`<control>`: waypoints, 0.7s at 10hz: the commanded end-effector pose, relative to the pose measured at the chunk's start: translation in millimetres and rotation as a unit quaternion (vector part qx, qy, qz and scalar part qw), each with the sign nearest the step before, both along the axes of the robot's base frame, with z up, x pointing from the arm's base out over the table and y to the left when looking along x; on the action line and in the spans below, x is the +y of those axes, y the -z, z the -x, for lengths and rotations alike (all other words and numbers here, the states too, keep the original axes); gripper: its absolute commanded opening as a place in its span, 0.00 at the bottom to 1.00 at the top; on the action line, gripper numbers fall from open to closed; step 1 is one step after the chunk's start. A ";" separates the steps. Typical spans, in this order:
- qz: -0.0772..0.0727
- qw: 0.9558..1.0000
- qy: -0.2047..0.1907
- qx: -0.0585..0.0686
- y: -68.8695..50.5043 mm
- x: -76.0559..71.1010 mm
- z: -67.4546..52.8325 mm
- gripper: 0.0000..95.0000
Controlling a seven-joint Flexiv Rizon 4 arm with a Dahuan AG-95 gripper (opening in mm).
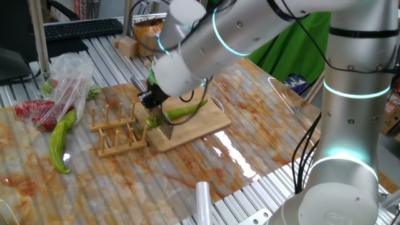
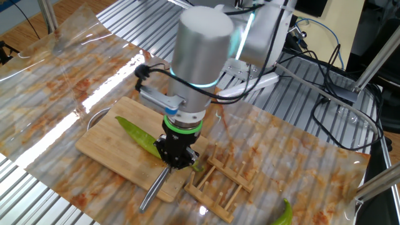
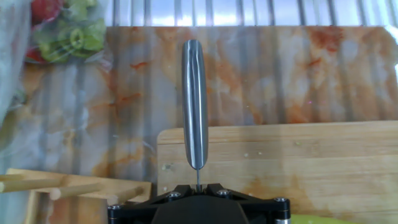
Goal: Chop the chili peppers
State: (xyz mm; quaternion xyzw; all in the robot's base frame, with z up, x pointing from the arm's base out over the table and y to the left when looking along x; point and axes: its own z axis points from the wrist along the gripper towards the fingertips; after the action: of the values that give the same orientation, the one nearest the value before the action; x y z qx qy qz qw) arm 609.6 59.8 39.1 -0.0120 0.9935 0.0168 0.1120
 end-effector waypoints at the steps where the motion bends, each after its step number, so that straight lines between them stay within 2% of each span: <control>1: 0.016 1.000 0.002 -0.006 13.2 -0.2 -8.2 0.00; 5: 0.011 1.000 0.003 -0.013 5.7 0.2 -12.3 0.00; 7: 0.004 1.000 0.006 -0.014 13.0 0.2 2.5 0.00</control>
State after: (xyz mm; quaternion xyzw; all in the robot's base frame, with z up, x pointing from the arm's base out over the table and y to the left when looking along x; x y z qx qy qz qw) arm 612.9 60.0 38.2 -0.0074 0.9918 0.0157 0.1265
